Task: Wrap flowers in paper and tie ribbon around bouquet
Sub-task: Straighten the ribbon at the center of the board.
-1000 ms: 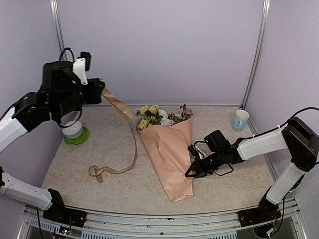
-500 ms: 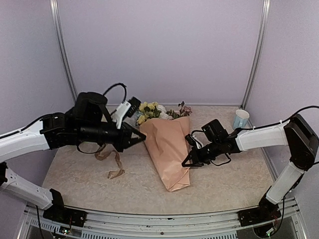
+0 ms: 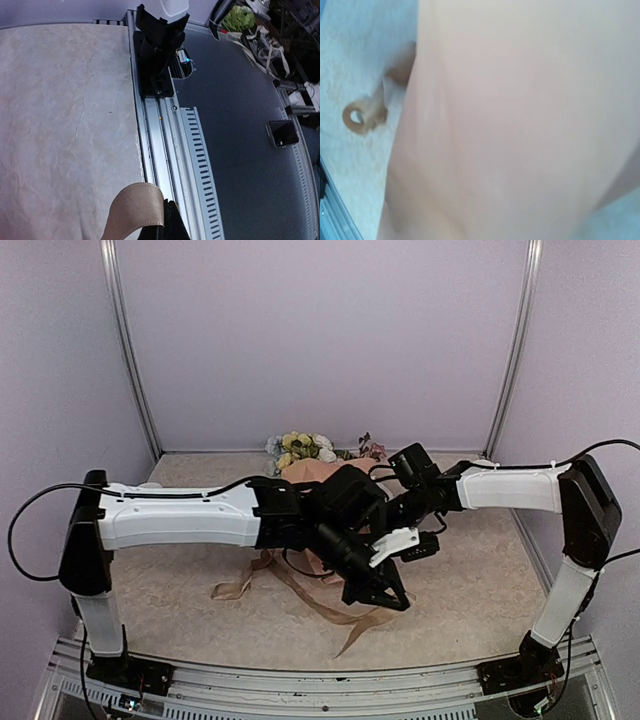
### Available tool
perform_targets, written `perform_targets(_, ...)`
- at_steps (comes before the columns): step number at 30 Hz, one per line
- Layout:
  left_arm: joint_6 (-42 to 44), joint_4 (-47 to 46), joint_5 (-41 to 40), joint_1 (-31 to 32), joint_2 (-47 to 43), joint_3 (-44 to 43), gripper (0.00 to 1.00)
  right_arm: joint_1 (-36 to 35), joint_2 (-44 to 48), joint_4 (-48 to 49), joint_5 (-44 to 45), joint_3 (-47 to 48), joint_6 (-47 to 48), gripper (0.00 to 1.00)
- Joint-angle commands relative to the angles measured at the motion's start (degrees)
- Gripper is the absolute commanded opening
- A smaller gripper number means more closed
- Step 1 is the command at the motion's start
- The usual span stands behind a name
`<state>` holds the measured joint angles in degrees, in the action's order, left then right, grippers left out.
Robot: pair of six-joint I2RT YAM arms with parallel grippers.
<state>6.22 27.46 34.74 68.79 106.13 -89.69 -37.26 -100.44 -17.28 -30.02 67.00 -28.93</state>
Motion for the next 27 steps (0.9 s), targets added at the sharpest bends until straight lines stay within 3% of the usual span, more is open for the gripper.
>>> perform_targets(1, 13.68, 10.00, 1.94, 3.88, 11.46, -13.67, 0.00, 0.76, -0.89, -3.59, 2.51, 4.73, 2.30, 0.00)
perform_targets(3, 14.83, 7.60, -1.41, 4.25, 13.11, -14.27, 0.00, 0.78, -0.89, -4.45, 2.58, 5.54, 2.30, 0.00)
perform_targets(6, 12.48, -3.25, -7.42, 2.96, 11.94, -9.34, 0.00, 0.78, -0.44, -5.16, 2.98, 5.86, 4.05, 0.00)
perform_targets(10, 4.06, -19.26, -8.20, -0.84, 8.24, -3.74, 0.00, 0.87, 0.03, -5.98, 3.84, 5.95, 4.22, 0.00)
perform_targets(12, 1.05, -27.01, -13.63, -1.79, 6.14, -0.68, 0.00, 0.87, 0.07, -6.56, 4.20, 6.23, 4.37, 0.00)
perform_targets(15, 3.35, -30.22, -22.72, -1.08, 6.24, -0.68, 0.01, 0.87, 0.08, -6.91, 4.78, 6.41, 4.72, 0.00)
perform_targets(16, 4.02, -30.01, -23.54, -1.00, 6.95, -1.48, 0.09, 0.95, 0.01, -7.09, 4.92, 6.55, 4.80, 0.00)
perform_targets(19, 4.08, -30.70, -23.19, -1.04, 8.17, -1.57, 0.57, 0.96, -0.27, -7.50, 5.07, 6.95, 4.93, 0.00)
perform_targets(21, 4.73, -30.02, -22.98, -0.90, 8.67, -1.49, 0.83, 0.96, -0.21, -7.43, 4.91, 6.77, 4.93, 0.00)
perform_targets(23, 6.58, -26.42, -23.28, -0.20, 9.26, -3.21, 0.97, 0.96, -0.15, -7.42, 4.82, 6.55, 5.00, 0.00)
perform_targets(25, 9.80, -22.03, -26.68, 1.20, 10.05, -5.48, 0.99, 0.96, -0.17, -7.51, 4.83, 6.48, 5.01, 0.00)
perform_targets(27, 14.55, -19.11, -39.23, 3.35, 11.38, -7.60, 0.99, 0.96, -0.23, -7.55, 4.78, 6.56, 5.10, 0.00)
